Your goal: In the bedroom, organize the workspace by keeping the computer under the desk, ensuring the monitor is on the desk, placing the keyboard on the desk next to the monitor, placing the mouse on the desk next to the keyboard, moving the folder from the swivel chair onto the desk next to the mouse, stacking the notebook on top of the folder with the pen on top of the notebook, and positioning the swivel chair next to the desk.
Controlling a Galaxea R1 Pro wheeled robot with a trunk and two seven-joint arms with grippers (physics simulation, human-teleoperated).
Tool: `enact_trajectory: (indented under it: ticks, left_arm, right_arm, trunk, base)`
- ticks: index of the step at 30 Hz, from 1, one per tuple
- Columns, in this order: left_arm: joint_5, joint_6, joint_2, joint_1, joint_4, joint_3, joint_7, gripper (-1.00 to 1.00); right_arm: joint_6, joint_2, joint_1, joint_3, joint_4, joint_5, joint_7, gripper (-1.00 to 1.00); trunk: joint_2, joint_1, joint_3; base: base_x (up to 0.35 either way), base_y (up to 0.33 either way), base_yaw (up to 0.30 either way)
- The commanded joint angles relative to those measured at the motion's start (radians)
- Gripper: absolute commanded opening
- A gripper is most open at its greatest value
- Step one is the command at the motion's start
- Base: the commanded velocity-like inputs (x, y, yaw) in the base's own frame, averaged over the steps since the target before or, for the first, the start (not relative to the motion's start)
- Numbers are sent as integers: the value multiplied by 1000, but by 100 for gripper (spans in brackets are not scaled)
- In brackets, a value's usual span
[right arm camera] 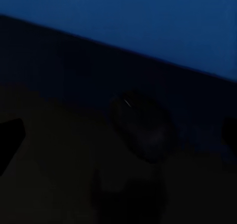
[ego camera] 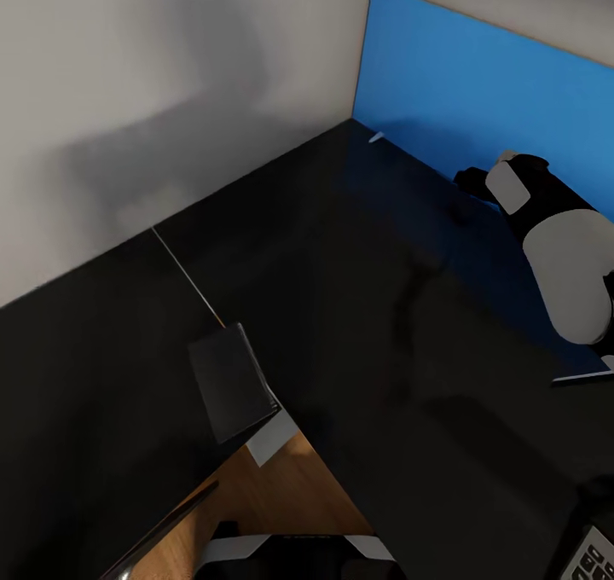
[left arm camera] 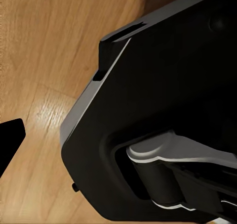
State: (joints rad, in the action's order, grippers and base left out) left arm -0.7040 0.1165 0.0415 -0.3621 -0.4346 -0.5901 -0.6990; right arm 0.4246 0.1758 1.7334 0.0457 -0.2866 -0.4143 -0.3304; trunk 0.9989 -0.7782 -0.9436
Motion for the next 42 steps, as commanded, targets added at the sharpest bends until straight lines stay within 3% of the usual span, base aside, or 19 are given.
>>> enact_trajectory:
  ticks: [1,27,35,42]
  left_arm:
    - [-3,-1,1,0,-1,-2,-4,100]
    - [-3,-1,1,-1,-1,-3,-4,100]
    - [-3,-1,0,-1,-1,-2,-4,100]
    - [-3,-1,0,-1,-1,-2,-4,100]
  right_arm:
    - [5,1,0,5,-2,-8,-6,100]
    - [5,4,5,4,-4,-8,-5,100]
    - [5,20,70,5,-9,-7,-5,100]
    - [5,26,87,6,-10,-6,-5,100]
  trunk:
    - [1,0,-2]
    - [1,0,-44]
    - [1,0,-57]
    - [1,0,-68]
  base:
    - [0,0,0]
    - [0,0,0]
    - [0,0,0]
    - [0,0,0]
